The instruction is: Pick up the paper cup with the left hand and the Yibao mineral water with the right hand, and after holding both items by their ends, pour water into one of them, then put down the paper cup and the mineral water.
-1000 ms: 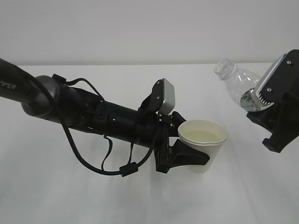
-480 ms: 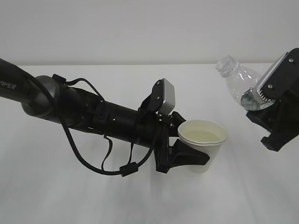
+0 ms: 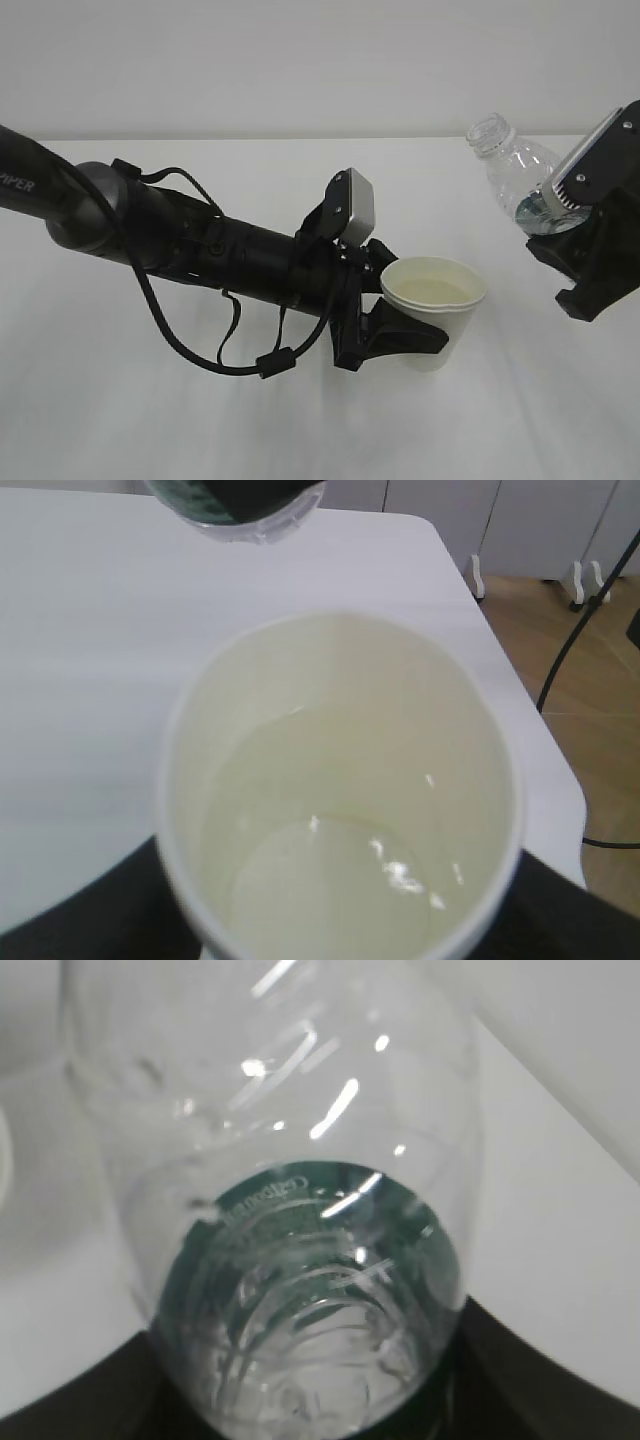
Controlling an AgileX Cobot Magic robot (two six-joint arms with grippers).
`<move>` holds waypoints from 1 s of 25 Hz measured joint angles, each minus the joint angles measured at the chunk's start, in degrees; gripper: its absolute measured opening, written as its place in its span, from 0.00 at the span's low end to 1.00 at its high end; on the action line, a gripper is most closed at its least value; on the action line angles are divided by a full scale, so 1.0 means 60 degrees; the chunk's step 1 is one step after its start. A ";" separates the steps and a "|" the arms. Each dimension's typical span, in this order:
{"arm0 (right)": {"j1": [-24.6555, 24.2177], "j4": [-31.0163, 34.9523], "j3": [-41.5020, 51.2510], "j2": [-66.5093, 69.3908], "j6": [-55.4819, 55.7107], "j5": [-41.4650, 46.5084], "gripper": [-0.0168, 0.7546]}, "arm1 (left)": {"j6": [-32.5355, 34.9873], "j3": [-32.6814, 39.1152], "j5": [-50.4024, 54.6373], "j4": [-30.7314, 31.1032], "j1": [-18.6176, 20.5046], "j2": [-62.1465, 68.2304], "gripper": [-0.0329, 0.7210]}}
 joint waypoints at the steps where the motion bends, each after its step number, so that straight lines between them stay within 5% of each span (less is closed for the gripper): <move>1: 0.0000 0.0000 0.0000 0.0000 0.0013 0.0000 0.58 | -0.0017 0.0000 0.0016 0.0000 0.0000 0.0000 0.68; 25: 0.0000 0.0000 0.0000 0.0000 0.0542 0.0000 0.58 | -0.0442 0.0000 0.0133 -0.0147 0.0000 0.0000 0.68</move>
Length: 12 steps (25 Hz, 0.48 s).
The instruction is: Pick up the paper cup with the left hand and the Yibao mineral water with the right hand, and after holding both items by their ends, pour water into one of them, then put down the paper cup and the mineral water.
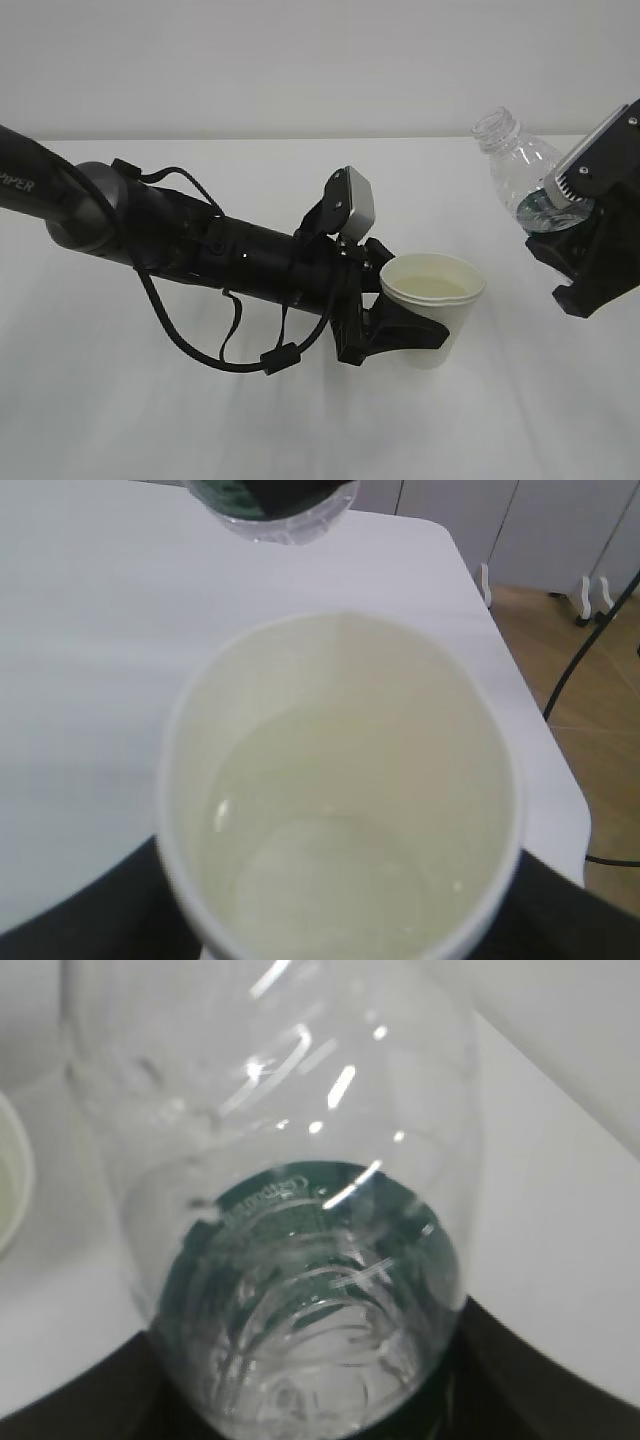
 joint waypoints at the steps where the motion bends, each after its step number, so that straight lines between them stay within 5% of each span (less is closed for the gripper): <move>1: 0.0000 -0.0006 0.0000 0.0000 0.0000 0.0000 0.58 | 0.0000 0.0000 0.0015 0.0000 0.0000 0.0000 0.68; 12: 0.0000 -0.0150 0.0000 0.0000 0.0027 0.0000 0.58 | -0.0045 0.0000 0.0124 -0.0078 0.0000 0.0000 0.68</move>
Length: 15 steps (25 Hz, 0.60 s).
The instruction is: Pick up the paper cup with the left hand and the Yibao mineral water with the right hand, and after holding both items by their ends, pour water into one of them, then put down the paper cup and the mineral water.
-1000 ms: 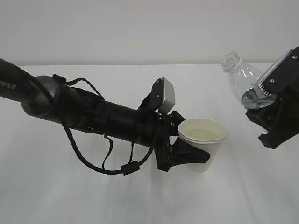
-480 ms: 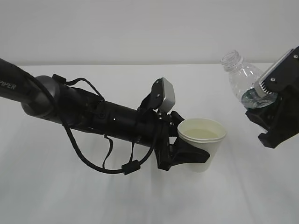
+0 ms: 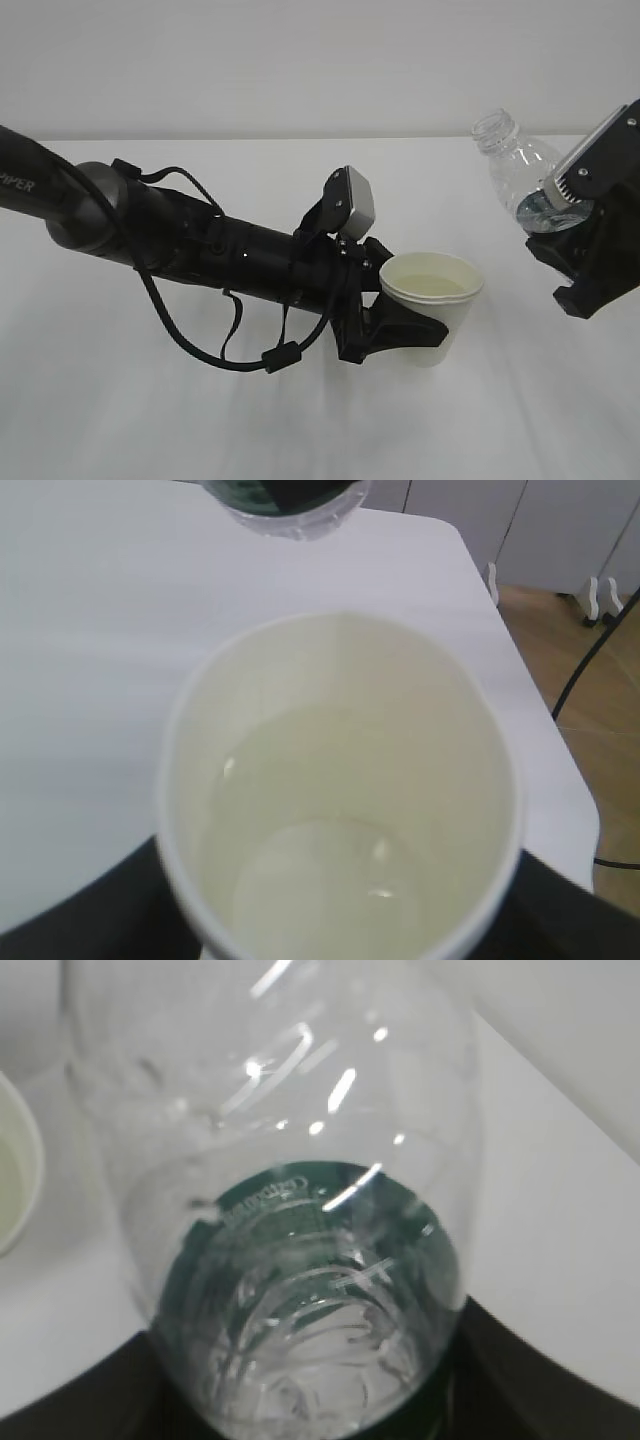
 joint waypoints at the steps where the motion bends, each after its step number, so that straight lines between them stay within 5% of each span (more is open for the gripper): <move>1: 0.0000 0.0000 0.0000 0.0000 0.0000 0.0000 0.58 | 0.0000 0.0000 0.0000 0.0000 0.0000 0.0000 0.68; 15: 0.0000 -0.0138 0.0000 0.0000 0.0018 0.0000 0.58 | 0.0034 0.0000 0.0020 -0.0473 0.0200 0.0000 0.68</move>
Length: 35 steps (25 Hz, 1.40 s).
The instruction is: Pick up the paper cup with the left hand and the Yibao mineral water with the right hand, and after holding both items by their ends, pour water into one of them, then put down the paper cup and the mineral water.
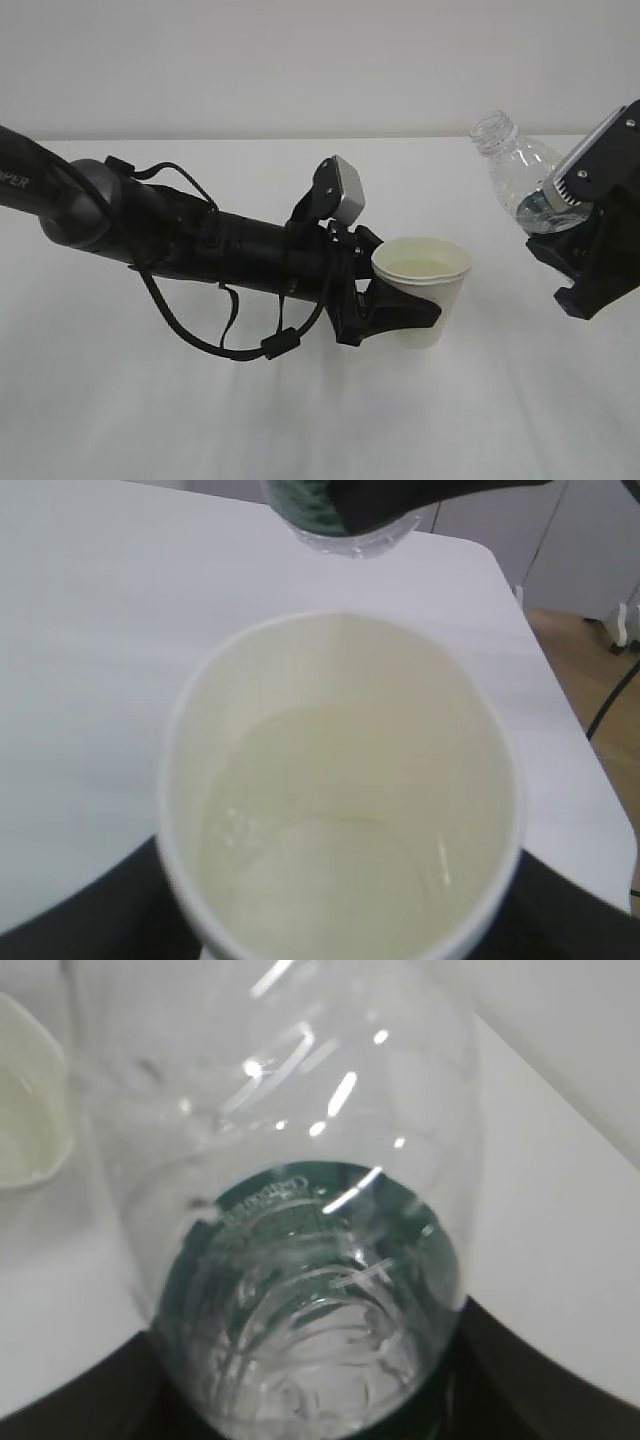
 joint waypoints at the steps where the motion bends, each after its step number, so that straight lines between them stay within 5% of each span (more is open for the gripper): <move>1: 0.0000 -0.0027 0.0000 0.0000 0.0000 0.0000 0.58 | 0.0016 0.0000 0.0000 -0.0013 0.0088 0.0000 0.68; 19: 0.0000 -0.0149 0.0000 0.0000 0.0000 0.0022 0.58 | 0.0314 0.0000 0.0000 0.0013 0.2626 -0.0076 0.68; 35: 0.0000 -0.0186 0.0000 0.0000 0.0000 0.0076 0.58 | 0.0955 0.0000 0.0000 0.0149 0.3939 -0.0076 0.67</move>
